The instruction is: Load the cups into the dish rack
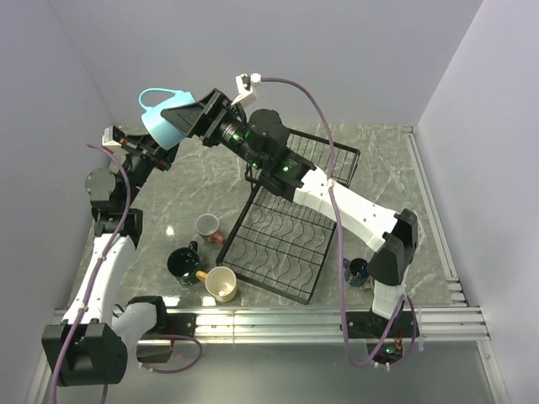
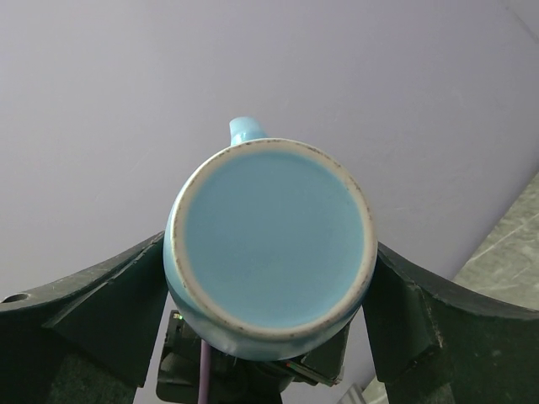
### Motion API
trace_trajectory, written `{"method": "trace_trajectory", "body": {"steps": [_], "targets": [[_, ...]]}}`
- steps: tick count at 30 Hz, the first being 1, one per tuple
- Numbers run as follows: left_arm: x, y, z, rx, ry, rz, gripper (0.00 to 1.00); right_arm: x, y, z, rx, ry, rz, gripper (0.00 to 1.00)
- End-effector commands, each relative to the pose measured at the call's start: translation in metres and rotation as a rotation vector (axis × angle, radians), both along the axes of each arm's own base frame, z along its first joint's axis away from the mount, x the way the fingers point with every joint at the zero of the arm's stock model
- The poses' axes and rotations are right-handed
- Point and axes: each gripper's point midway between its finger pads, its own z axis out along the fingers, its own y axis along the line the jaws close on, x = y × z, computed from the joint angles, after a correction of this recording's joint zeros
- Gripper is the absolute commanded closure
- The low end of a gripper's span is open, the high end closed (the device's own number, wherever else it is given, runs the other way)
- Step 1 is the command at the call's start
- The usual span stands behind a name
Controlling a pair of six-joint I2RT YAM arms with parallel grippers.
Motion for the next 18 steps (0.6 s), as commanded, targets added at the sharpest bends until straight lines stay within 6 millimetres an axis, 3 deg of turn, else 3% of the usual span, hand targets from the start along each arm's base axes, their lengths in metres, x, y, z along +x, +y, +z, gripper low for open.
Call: {"method": "trace_trajectory", "body": {"steps": [1,3,5,6,9,10,12,15,18], "targets": [[-0.011,0.006,0.042,-0.129,-0.031,-0.014,0.99,-0.03,0.014,0.006,-0.028,-0.039,0.09,0.19],[-0.01,0.005,0.036,-0.123,-0.011,-0.016,0.99,-0.025,0.011,0.01,-0.02,-0.04,0.07,0.24],[-0.01,0.004,0.033,-0.116,-0.002,-0.018,0.99,-0.021,0.009,0.015,-0.013,-0.04,0.06,0.38],[-0.01,0.004,0.032,-0.114,0.0,-0.016,0.99,-0.018,0.007,0.015,-0.013,-0.034,0.049,0.49],[-0.012,0.001,0.03,-0.099,0.005,-0.026,0.99,-0.011,0.003,0.018,-0.006,-0.034,0.033,0.69],[-0.011,0.0,0.028,-0.092,0.016,-0.032,1.0,-0.007,0.0,0.019,-0.001,-0.038,0.025,0.81],[-0.014,-0.004,0.026,-0.072,0.024,-0.053,1.0,-0.004,-0.002,0.017,-0.008,-0.034,0.016,0.93],[-0.016,-0.009,0.019,-0.034,0.066,-0.07,0.99,0.001,-0.008,0.016,-0.009,-0.029,0.0,1.0],[-0.017,-0.012,0.01,-0.001,0.094,-0.082,0.92,0.006,-0.016,0.015,-0.003,-0.019,-0.017,1.0]]}}
